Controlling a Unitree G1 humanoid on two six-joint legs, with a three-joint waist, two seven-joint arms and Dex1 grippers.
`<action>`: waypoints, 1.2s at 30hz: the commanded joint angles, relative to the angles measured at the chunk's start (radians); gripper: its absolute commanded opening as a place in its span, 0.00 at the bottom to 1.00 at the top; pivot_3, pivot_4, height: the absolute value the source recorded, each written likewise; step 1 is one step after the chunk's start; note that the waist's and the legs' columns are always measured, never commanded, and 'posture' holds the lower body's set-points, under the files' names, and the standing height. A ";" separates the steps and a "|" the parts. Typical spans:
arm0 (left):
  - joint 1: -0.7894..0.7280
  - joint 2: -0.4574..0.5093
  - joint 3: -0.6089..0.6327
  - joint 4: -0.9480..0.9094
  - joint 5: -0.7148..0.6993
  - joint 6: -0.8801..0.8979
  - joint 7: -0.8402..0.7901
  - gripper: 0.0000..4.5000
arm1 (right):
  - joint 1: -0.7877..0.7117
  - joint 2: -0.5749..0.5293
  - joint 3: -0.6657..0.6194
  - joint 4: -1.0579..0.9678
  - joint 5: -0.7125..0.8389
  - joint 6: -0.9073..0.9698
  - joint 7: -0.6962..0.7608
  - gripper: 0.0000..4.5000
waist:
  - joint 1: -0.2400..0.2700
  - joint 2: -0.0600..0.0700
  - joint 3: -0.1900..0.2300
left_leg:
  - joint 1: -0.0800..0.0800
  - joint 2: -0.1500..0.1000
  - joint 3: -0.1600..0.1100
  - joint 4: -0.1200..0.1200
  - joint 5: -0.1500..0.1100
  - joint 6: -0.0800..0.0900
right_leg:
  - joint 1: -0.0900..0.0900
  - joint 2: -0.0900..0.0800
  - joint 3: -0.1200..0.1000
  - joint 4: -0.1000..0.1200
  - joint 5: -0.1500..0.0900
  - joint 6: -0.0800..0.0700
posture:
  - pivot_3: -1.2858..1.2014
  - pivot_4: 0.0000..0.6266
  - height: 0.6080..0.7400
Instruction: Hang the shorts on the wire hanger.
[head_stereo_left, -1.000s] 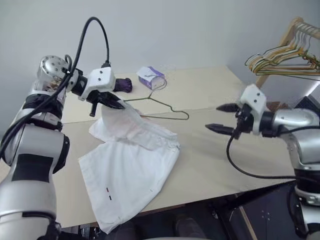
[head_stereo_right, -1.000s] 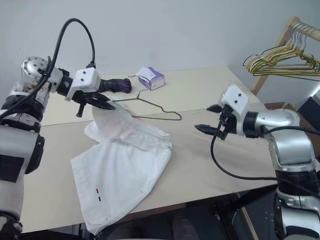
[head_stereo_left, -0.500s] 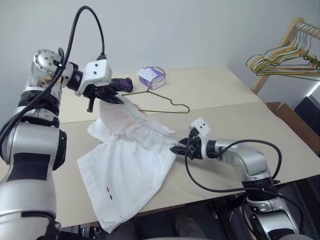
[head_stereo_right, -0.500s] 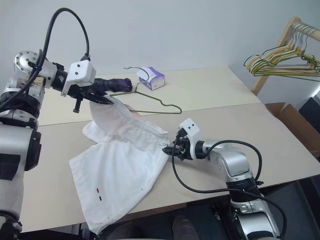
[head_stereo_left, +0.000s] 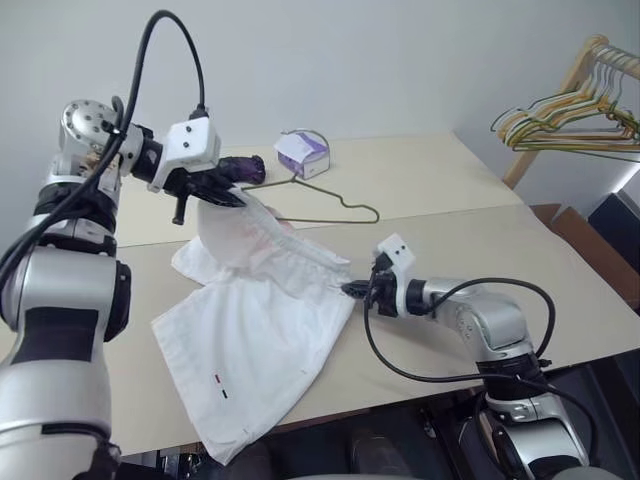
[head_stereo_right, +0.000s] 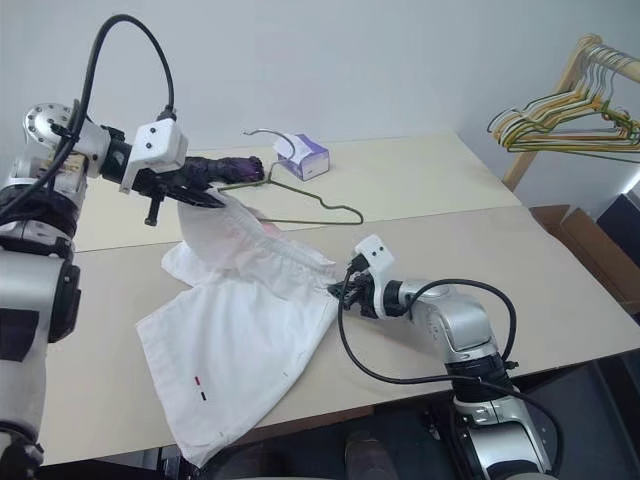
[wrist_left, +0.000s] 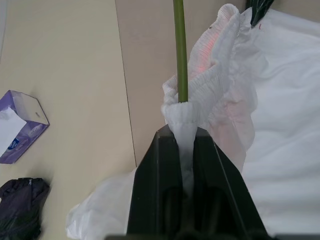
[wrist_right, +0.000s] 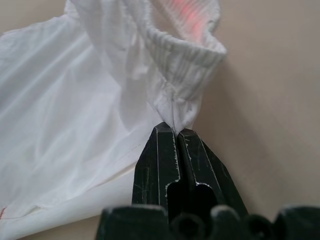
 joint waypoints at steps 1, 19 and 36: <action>-0.001 0.032 -0.047 -0.062 -0.083 0.015 -0.003 0.00 | -0.028 -0.067 -0.035 0.045 -0.055 -0.080 -0.019 0.01 | 0.003 0.000 0.000 | 0.000 0.000 0.000 0.000 0.000 0.000 | 0.000 0.000 0.000 0.000 0.000 0.000 | 0.48 0.00 1.00; 0.054 0.079 -0.226 -0.114 -0.197 0.020 -0.003 0.00 | -0.044 -0.239 -0.102 0.078 -0.075 -0.196 0.029 0.01 | 0.001 0.000 0.000 | 0.001 0.000 0.000 0.000 0.000 0.000 | 0.001 0.000 0.000 0.000 0.000 0.000 | 0.47 0.00 1.00; 0.049 0.015 -0.108 -0.105 -0.121 -0.007 -0.003 0.00 | -0.341 -0.425 0.132 -0.301 -0.182 -0.094 0.163 0.01 | 0.000 0.002 0.001 | 0.000 0.001 0.001 0.000 0.000 0.000 | -0.001 0.000 0.001 0.000 0.000 0.000 | 0.46 0.00 1.00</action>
